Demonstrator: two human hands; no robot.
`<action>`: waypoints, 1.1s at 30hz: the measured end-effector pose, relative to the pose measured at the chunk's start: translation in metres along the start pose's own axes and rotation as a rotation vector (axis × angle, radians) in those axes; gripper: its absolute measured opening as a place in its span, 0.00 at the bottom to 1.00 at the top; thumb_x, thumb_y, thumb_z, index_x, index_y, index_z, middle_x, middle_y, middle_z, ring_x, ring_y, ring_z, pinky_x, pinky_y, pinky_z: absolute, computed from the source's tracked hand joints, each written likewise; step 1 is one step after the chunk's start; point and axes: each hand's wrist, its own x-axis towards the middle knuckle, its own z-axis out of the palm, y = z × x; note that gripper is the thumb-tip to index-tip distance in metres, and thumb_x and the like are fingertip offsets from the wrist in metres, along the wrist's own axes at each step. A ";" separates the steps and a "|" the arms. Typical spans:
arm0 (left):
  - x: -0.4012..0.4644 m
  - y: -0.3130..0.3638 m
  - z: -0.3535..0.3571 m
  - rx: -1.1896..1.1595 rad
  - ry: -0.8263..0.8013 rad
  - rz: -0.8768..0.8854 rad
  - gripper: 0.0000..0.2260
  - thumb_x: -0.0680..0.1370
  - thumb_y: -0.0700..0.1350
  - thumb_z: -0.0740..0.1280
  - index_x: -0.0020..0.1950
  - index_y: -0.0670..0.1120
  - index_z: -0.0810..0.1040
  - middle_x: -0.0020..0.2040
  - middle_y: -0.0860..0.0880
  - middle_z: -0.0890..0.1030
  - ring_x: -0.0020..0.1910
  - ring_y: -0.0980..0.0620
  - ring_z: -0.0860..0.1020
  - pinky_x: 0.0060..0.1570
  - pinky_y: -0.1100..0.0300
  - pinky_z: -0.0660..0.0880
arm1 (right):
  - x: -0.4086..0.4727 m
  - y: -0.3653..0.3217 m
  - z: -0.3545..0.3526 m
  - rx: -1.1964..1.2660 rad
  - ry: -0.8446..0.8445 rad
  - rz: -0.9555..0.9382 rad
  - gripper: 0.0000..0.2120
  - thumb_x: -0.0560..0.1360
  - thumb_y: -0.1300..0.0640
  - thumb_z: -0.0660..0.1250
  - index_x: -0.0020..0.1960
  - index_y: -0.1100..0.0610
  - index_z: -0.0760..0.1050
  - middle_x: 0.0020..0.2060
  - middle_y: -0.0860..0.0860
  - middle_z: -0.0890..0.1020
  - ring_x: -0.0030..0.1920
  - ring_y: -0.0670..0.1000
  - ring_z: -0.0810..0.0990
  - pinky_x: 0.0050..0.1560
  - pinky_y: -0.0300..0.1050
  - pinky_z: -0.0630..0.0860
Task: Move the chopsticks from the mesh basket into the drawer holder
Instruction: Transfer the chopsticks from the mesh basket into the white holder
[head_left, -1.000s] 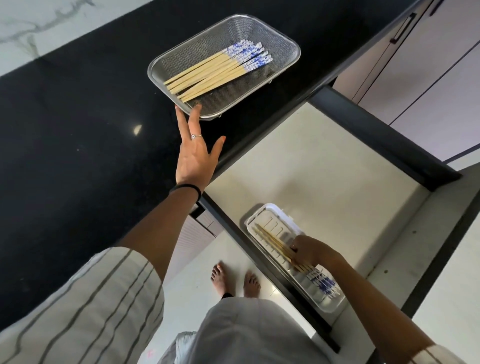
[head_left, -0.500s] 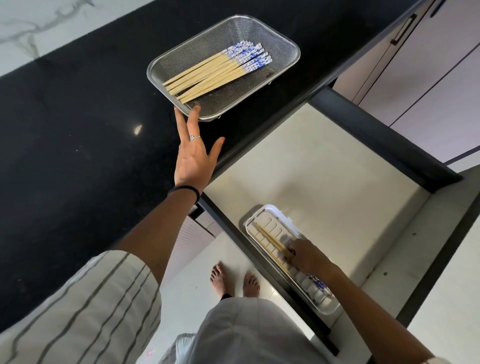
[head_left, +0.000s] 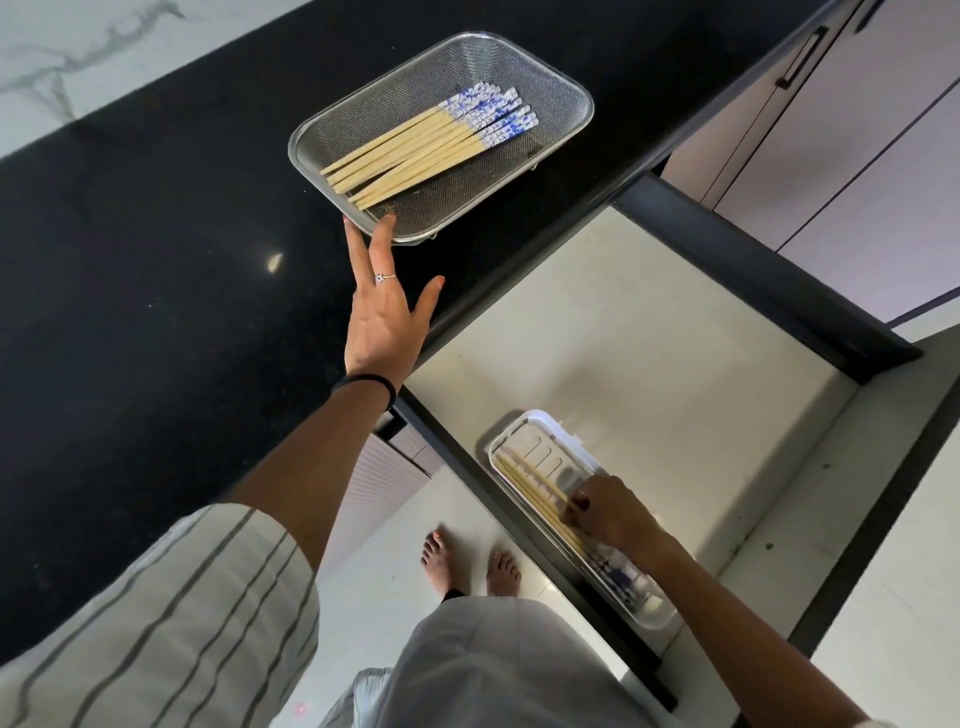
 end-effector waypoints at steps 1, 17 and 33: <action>0.000 0.000 0.000 0.001 -0.002 -0.001 0.32 0.79 0.49 0.66 0.78 0.50 0.52 0.79 0.41 0.44 0.72 0.39 0.65 0.65 0.47 0.71 | 0.000 0.000 -0.001 0.003 0.017 -0.002 0.08 0.75 0.54 0.67 0.45 0.59 0.80 0.42 0.52 0.82 0.36 0.47 0.79 0.41 0.40 0.78; 0.000 0.000 0.000 0.000 0.001 0.005 0.31 0.79 0.49 0.66 0.77 0.51 0.52 0.79 0.41 0.44 0.72 0.39 0.66 0.65 0.47 0.72 | -0.006 0.000 0.011 -0.056 0.158 -0.020 0.10 0.79 0.50 0.62 0.53 0.54 0.78 0.49 0.50 0.83 0.47 0.50 0.82 0.51 0.42 0.77; 0.000 -0.002 0.002 0.006 0.013 0.011 0.32 0.79 0.49 0.66 0.77 0.51 0.52 0.79 0.41 0.44 0.71 0.41 0.67 0.62 0.58 0.67 | -0.003 0.003 0.014 -0.100 0.039 -0.012 0.11 0.77 0.61 0.60 0.57 0.56 0.75 0.54 0.56 0.80 0.54 0.57 0.79 0.53 0.46 0.74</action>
